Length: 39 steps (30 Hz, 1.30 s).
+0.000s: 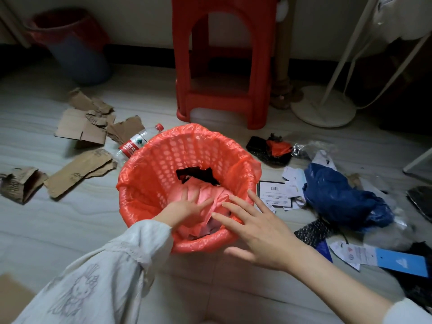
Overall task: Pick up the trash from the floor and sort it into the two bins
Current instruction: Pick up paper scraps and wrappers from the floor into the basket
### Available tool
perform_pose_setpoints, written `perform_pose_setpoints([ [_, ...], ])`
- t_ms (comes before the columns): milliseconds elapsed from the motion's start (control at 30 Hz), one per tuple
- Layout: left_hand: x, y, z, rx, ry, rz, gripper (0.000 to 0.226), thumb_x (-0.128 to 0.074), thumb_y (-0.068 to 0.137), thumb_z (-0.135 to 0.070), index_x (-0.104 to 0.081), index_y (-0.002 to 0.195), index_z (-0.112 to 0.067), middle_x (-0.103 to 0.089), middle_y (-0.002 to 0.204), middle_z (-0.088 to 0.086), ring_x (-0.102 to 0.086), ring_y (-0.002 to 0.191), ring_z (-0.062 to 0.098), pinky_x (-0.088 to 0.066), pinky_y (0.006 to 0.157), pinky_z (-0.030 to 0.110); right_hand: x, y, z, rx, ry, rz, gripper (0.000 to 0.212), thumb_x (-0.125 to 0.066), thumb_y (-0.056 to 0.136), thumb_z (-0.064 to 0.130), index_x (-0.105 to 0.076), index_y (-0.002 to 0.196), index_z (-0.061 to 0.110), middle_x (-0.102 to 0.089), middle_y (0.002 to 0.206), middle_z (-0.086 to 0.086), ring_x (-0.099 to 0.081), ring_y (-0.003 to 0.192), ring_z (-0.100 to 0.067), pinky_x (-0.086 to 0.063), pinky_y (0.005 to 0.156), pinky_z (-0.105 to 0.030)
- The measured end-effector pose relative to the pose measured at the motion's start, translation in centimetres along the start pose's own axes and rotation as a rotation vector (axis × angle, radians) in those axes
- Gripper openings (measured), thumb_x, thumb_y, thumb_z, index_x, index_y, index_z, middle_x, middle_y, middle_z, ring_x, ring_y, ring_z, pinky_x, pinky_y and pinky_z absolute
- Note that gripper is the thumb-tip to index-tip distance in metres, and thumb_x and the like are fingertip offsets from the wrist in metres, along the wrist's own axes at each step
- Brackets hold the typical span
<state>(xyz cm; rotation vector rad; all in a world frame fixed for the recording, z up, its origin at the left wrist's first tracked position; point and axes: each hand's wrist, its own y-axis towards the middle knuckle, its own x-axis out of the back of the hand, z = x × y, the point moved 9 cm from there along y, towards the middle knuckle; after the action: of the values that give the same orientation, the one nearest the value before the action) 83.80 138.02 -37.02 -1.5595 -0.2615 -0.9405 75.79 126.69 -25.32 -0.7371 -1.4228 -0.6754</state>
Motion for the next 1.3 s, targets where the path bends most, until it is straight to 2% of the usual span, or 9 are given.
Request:
perform_pose_setpoints([
  [167,1.3,-3.4,0.4,-0.034,-0.095,-0.092,0.053,-0.023,0.100,-0.041,0.007,0.144,-0.045,0.027,0.152,0.008,0.027,0.137,0.037,-0.002,0.108,0.066,1.4,-0.9,0.1,-0.022,0.003,-0.005,0.064,-0.034,0.081,0.063,-0.041,0.134,0.028,-0.054,0.135,0.000,-0.045,0.131,-0.019,-0.032,0.109,-0.049],
  [400,5.0,-7.6,-0.1,-0.060,-0.130,-0.280,0.056,-0.027,0.100,-0.040,0.005,0.146,-0.041,0.025,0.153,0.004,0.020,0.142,0.028,-0.002,0.110,0.062,5.9,-2.9,-1.2,-0.109,0.026,-0.044,0.059,-0.036,0.082,0.055,-0.046,0.134,0.028,-0.055,0.134,0.001,-0.051,0.125,-0.017,-0.037,0.104,-0.043],
  [500,9.1,-10.7,-1.7,-0.158,-0.231,-0.550,0.053,-0.037,0.099,-0.029,-0.016,0.148,-0.027,0.001,0.157,0.010,-0.003,0.144,0.028,-0.018,0.114,0.048,7.5,-4.8,-2.2,-0.109,0.026,-0.052,0.058,-0.049,0.081,0.047,-0.042,0.135,0.027,-0.057,0.130,0.000,-0.055,0.121,-0.017,-0.042,0.101,-0.045],
  [600,12.8,-14.2,-4.3,-0.293,-0.309,-0.816,0.046,-0.045,0.094,-0.011,-0.040,0.139,-0.014,-0.030,0.149,0.015,-0.031,0.136,0.029,-0.039,0.104,0.044,8.7,-7.3,-3.9,-0.126,0.038,-0.013,0.061,-0.063,0.079,0.036,-0.042,0.135,0.025,-0.058,0.126,0.000,-0.056,0.117,-0.018,-0.041,0.102,-0.045],
  [700,15.4,-16.9,-8.9,-0.477,-0.255,-0.972,0.042,-0.050,0.084,-0.001,-0.053,0.126,-0.008,-0.049,0.132,0.018,-0.050,0.119,0.036,-0.049,0.092,0.046,10.0,-10.1,-6.9,-0.224,0.066,0.021,0.055,-0.049,0.092,0.031,-0.030,0.143,0.026,-0.044,0.140,0.004,-0.040,0.131,-0.014,-0.026,0.114,-0.038],
  [767,16.5,-18.0,-13.1,-0.579,-0.196,-1.017,0.039,-0.047,0.082,-0.002,-0.057,0.119,-0.007,-0.056,0.121,0.017,-0.058,0.105,0.035,-0.053,0.081,0.042,10.6,-12.6,-9.3,-0.323,0.087,0.006,0.053,-0.043,0.095,0.032,-0.026,0.145,0.026,-0.044,0.139,0.005,-0.039,0.130,-0.014,-0.027,0.110,-0.033],
  [867,15.1,-16.4,-20.2,-0.717,-0.065,-0.923,0.038,-0.051,0.080,-0.002,-0.057,0.115,-0.010,-0.059,0.112,0.015,-0.060,0.095,0.033,-0.054,0.073,0.040,8.5,-16.4,-12.8,-0.466,0.116,0.043,0.053,-0.039,0.097,0.036,-0.022,0.146,0.025,-0.045,0.137,0.004,-0.039,0.127,-0.016,-0.030,0.104,-0.031],
  [1067,5.7,-4.5,-29.9,-0.618,0.317,-0.339,0.054,-0.048,0.090,-0.015,-0.030,0.140,-0.017,-0.025,0.148,0.010,-0.031,0.132,0.027,-0.040,0.099,0.042,-3.6,-23.3,-17.4,-0.707,0.241,0.240,0.052,-0.038,0.097,0.036,-0.022,0.145,0.025,-0.036,0.144,0.002,-0.032,0.133,-0.019,-0.030,0.108,-0.035],
  [1300,0.0,4.1,-32.6,-0.580,0.261,-0.211,0.069,-0.048,0.091,-0.013,-0.009,0.148,-0.021,0.005,0.157,0.005,-0.001,0.144,0.025,-0.028,0.108,0.036,-15.7,-27.2,-19.5,-0.858,0.342,0.392,0.054,-0.038,0.095,0.032,-0.023,0.145,0.022,-0.034,0.146,-0.002,-0.032,0.133,-0.022,-0.028,0.108,-0.033],
])
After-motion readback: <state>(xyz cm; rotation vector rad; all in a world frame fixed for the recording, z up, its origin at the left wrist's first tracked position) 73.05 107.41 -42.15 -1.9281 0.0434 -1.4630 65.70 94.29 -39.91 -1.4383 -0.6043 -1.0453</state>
